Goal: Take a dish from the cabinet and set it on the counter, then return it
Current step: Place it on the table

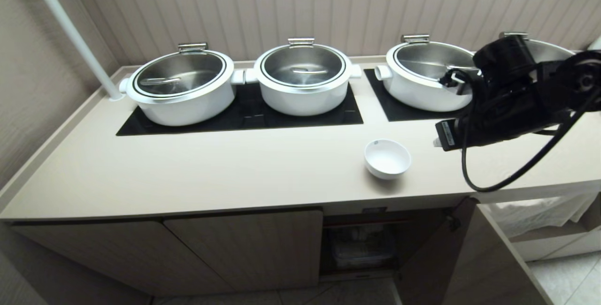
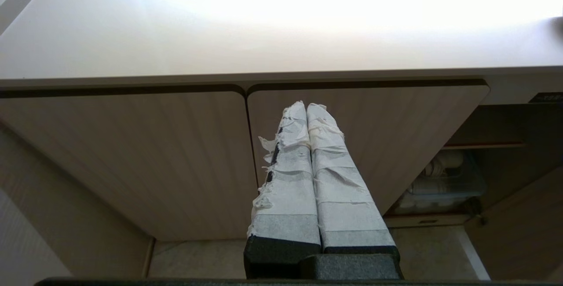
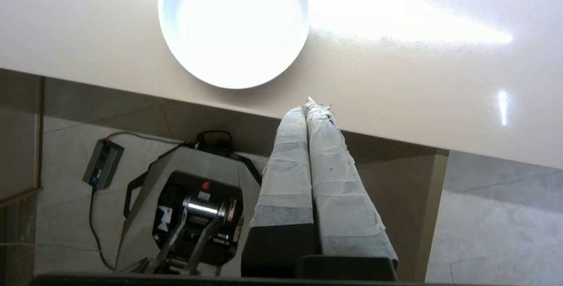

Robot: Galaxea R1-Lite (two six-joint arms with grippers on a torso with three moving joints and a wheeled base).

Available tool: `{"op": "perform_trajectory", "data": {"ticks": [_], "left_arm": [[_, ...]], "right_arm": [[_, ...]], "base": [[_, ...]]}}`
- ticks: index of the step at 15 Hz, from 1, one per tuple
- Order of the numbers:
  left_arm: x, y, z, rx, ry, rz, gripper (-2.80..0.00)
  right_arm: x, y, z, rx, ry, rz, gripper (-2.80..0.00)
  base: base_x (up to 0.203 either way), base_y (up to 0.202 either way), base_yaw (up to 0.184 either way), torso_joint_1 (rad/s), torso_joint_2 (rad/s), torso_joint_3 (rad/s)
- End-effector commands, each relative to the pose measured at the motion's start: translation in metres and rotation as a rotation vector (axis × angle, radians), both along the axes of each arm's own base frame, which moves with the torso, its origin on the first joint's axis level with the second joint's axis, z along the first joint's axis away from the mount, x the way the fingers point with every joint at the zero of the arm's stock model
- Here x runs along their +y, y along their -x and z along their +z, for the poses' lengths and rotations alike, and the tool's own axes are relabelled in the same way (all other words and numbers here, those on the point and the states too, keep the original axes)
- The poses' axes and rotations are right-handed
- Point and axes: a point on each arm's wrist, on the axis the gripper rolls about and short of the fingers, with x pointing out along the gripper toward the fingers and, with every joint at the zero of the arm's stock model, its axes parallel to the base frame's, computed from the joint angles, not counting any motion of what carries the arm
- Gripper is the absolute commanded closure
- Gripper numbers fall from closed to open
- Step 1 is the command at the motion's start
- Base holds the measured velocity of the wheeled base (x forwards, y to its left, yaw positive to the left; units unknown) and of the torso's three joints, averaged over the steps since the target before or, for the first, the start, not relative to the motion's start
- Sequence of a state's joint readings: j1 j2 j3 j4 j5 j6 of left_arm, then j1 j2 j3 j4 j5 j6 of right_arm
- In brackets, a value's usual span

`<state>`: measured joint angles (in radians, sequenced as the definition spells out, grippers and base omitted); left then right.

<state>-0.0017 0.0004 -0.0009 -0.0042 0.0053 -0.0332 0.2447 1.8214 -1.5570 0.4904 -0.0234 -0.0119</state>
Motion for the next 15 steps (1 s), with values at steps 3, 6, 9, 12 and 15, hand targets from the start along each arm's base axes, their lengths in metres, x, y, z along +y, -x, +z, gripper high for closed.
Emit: {"op": "perform_trajectory", "data": {"ticks": [3, 6, 9, 12, 15], "left_arm": [[0.000, 0.000, 0.000, -0.002, 0.001, 0.001, 0.00], [0.000, 0.000, 0.000, -0.002, 0.001, 0.001, 0.00], [0.000, 0.000, 0.000, -0.001, 0.001, 0.001, 0.00], [0.000, 0.000, 0.000, 0.000, 0.001, 0.001, 0.00], [0.000, 0.000, 0.000, -0.002, 0.001, 0.001, 0.00]], "right_arm": [[0.003, -0.024, -0.016, 0.117, -0.052, -0.063, 0.00], [0.006, -0.037, -0.020, 0.126, -0.083, -0.084, 0.00], [0.011, -0.057, -0.022, 0.121, -0.092, -0.078, 0.00], [0.012, -0.071, -0.026, 0.129, -0.089, -0.083, 0.00], [0.010, -0.074, -0.033, 0.160, -0.081, -0.089, 0.00]], "base": [[0.000, 0.000, 0.000, 0.000, 0.00, 0.000], [0.000, 0.000, 0.000, 0.000, 0.00, 0.000], [0.000, 0.000, 0.000, 0.000, 0.00, 0.000], [0.000, 0.000, 0.000, 0.000, 0.00, 0.000], [0.000, 0.000, 0.000, 0.000, 0.00, 0.000]]}}
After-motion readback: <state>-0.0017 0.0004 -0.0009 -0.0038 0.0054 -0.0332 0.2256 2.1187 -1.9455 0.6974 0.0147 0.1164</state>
